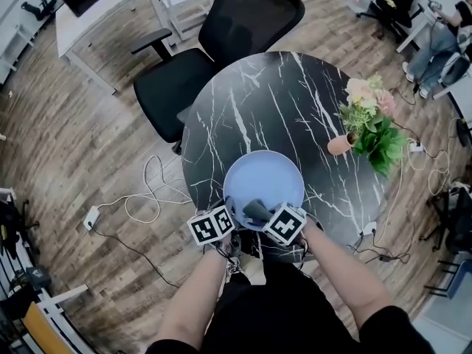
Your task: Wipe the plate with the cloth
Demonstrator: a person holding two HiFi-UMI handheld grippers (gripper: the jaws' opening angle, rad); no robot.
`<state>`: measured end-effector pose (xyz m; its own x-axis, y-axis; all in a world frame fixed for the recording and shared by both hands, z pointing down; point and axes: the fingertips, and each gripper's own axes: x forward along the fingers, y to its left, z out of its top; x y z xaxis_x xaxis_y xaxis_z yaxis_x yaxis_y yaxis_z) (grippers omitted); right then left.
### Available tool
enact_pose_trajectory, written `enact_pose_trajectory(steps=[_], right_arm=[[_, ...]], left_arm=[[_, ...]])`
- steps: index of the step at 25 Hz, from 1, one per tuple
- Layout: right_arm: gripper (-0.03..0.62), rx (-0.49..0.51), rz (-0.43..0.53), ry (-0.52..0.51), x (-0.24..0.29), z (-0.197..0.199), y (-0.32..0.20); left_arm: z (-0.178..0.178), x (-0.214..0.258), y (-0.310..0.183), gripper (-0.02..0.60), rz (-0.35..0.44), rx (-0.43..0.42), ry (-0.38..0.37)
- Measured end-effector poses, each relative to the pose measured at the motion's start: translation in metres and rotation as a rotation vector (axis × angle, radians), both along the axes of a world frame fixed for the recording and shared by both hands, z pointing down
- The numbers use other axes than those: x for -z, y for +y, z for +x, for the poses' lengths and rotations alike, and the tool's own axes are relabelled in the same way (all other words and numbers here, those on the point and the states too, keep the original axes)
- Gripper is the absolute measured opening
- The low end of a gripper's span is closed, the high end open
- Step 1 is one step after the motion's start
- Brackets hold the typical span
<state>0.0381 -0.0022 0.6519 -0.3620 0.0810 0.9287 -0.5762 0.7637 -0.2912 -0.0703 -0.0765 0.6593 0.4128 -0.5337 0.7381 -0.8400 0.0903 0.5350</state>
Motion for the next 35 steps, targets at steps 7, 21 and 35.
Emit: enact_pose_trajectory(steps=[7,21,35], right_arm=[[0.118,0.151,0.062,0.16,0.0,0.034,-0.006],[0.118,0.117,0.17,0.323,-0.001,0.082,-0.06],[0.118,0.017,0.218,0.313,-0.002,0.081,-0.117]], left_arm=[[-0.001,0.0,0.0,0.032,0.007,-0.012,-0.006],[0.001,-0.001,0.001,0.034,0.006,-0.07,0.008],[0.001,-0.001,0.0,0.034,-0.013,-0.086,0.063]])
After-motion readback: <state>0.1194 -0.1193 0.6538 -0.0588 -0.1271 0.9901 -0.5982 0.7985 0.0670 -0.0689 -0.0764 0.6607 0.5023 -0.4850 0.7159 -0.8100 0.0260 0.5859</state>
